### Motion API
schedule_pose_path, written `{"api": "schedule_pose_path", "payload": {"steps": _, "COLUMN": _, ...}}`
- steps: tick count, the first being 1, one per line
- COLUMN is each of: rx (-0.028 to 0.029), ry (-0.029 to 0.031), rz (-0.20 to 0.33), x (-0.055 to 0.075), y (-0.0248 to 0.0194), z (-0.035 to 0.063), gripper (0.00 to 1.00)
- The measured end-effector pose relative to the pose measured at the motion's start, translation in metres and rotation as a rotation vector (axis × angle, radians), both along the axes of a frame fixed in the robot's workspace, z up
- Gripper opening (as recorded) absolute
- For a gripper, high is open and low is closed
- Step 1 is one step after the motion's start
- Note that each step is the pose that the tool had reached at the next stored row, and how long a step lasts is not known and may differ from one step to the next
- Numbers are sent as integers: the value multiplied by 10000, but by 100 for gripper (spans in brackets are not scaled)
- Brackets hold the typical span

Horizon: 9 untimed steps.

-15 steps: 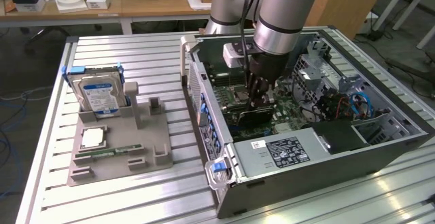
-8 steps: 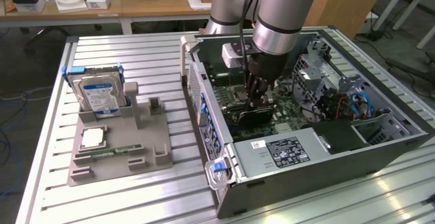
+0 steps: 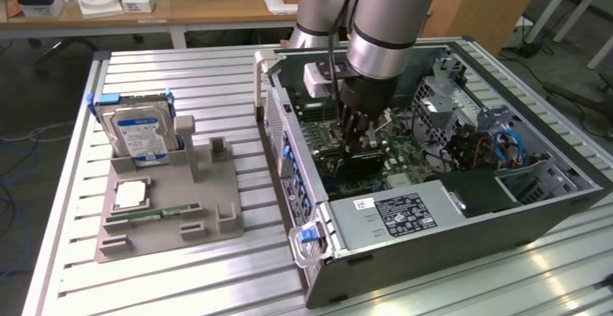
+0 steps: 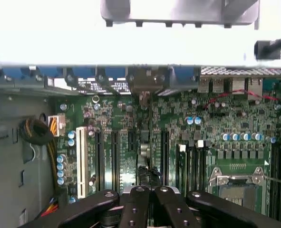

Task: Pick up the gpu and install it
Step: 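Insert the gpu into the slot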

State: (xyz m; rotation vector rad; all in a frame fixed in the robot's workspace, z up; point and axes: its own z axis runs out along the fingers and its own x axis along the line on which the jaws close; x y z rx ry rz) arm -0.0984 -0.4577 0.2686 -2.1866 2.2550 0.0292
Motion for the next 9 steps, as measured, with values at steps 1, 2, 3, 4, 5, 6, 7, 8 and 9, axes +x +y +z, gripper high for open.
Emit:
{"api": "schedule_pose_path", "payload": {"steps": 1, "rx": 0, "ry": 0, "rz": 0, "x": -18, "y": 0, "z": 0, "gripper": 10}}
{"api": "schedule_pose_path", "payload": {"steps": 2, "rx": 0, "ry": 0, "rz": 0, "x": -32, "y": 0, "z": 0, "gripper": 10}}
{"api": "schedule_pose_path", "payload": {"steps": 3, "rx": 0, "ry": 0, "rz": 0, "x": -45, "y": 0, "z": 0, "gripper": 10}}
{"api": "schedule_pose_path", "payload": {"steps": 4, "rx": 0, "ry": 0, "rz": -1, "x": -57, "y": 0, "z": -1, "gripper": 10}}
{"api": "schedule_pose_path", "payload": {"steps": 5, "rx": 0, "ry": 0, "rz": -1, "x": -69, "y": 0, "z": -1, "gripper": 10}}
{"api": "schedule_pose_path", "payload": {"steps": 6, "rx": 0, "ry": 0, "rz": -1, "x": -83, "y": 0, "z": -1, "gripper": 10}}
{"api": "schedule_pose_path", "payload": {"steps": 7, "rx": 0, "ry": 0, "rz": -1, "x": -97, "y": 0, "z": -1, "gripper": 10}}
{"api": "schedule_pose_path", "payload": {"steps": 8, "rx": 1, "ry": 0, "rz": 0, "x": -110, "y": 0, "z": -2, "gripper": 10}}
{"api": "schedule_pose_path", "payload": {"steps": 9, "rx": 1, "ry": -1, "rz": -1, "x": -121, "y": 0, "z": -2, "gripper": 10}}
